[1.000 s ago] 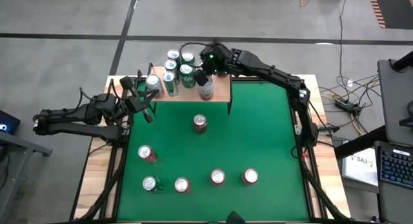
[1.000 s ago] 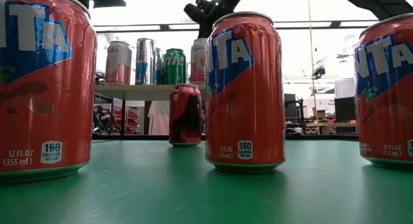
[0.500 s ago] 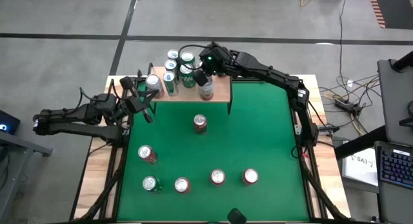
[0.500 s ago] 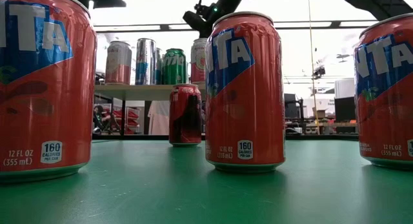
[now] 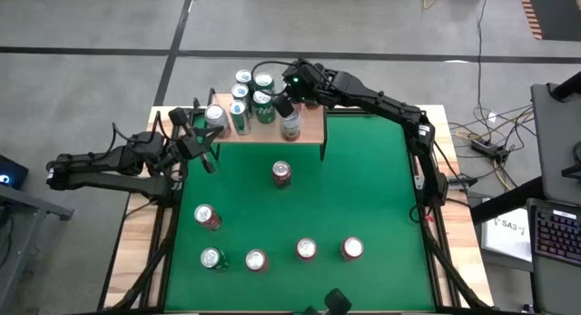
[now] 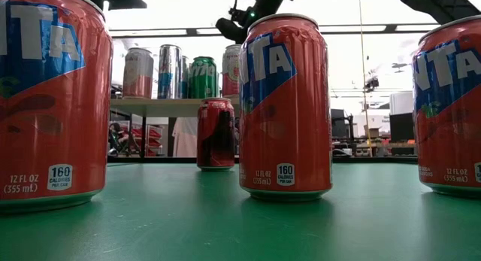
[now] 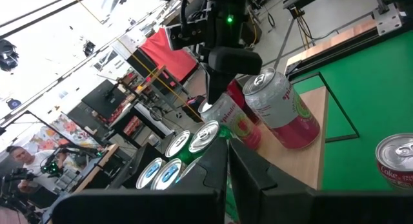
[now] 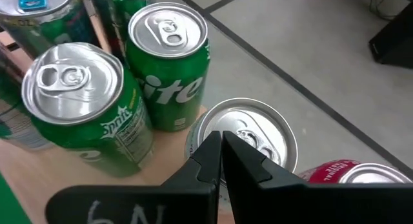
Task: Place canned beverage on shelf
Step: Put the orange can on the shelf
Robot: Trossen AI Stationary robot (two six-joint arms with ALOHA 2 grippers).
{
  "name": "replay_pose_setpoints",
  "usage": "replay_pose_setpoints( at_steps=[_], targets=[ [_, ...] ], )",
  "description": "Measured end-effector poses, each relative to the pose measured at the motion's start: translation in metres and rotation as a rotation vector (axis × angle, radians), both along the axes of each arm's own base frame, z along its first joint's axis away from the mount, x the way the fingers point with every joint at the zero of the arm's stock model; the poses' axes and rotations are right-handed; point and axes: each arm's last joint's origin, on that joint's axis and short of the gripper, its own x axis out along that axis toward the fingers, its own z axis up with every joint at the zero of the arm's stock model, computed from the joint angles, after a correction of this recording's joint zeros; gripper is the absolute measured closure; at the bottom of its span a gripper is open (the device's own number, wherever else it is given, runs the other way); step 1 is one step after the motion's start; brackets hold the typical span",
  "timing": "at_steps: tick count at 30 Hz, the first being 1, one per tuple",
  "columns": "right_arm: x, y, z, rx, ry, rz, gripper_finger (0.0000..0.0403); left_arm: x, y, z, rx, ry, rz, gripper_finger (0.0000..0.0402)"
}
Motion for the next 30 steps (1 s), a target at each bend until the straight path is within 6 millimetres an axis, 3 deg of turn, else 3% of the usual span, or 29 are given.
replay_pose_setpoints(
  at_steps=[18, 25, 30],
  targets=[
    [-0.003, -0.005, 0.002, -0.013, 0.003, -0.024, 0.0394, 0.000, 0.000, 0.000, 0.000, 0.002, 0.000, 0.0402],
    [-0.004, 0.018, 0.025, -0.026, -0.051, 0.044, 0.0394, 0.000, 0.000, -0.001, 0.000, 0.007, 0.000, 0.0402],
    [-0.002, 0.045, 0.035, 0.078, -0.096, 0.225, 0.0394, 0.000, 0.000, -0.001, 0.000, 0.006, 0.000, 0.0402]
  ],
)
